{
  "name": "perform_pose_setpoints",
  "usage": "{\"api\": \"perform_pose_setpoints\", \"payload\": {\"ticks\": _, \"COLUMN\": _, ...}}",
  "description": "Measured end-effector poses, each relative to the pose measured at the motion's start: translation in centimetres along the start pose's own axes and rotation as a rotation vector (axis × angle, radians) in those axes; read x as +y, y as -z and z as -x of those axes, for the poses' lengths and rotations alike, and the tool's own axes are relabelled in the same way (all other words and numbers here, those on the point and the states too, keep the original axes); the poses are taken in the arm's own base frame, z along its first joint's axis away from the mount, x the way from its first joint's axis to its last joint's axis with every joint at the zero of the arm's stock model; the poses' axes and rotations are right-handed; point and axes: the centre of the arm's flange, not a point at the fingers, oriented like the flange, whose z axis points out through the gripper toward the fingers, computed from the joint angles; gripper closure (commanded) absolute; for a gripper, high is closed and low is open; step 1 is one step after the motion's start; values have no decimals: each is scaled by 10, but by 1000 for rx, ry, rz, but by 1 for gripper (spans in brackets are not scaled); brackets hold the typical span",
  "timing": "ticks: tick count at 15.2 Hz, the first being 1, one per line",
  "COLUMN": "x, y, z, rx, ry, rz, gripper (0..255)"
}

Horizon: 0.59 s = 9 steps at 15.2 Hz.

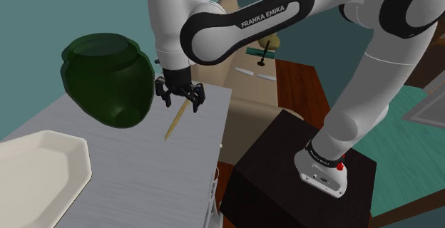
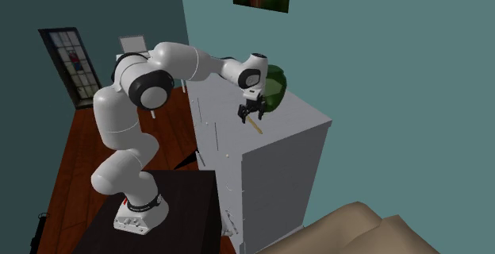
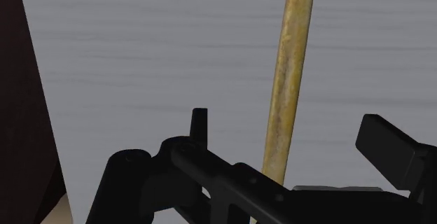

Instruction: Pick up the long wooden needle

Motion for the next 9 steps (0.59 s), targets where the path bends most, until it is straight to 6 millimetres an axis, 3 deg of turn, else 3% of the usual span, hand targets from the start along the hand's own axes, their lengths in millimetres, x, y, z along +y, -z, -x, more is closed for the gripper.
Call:
{"api": "perform_pose_setpoints", "payload": {"ticks": 1, "x": 0, "y": -2, "z": 1, "rx": 0, "ry": 0, "rz": 0, "gripper": 255}}
{"api": "perform_pose_setpoints", "payload": {"ticks": 9, "x": 0, "y": 3, "z": 0, "rx": -2, "ry": 2, "rz": -15, "gripper": 255}}
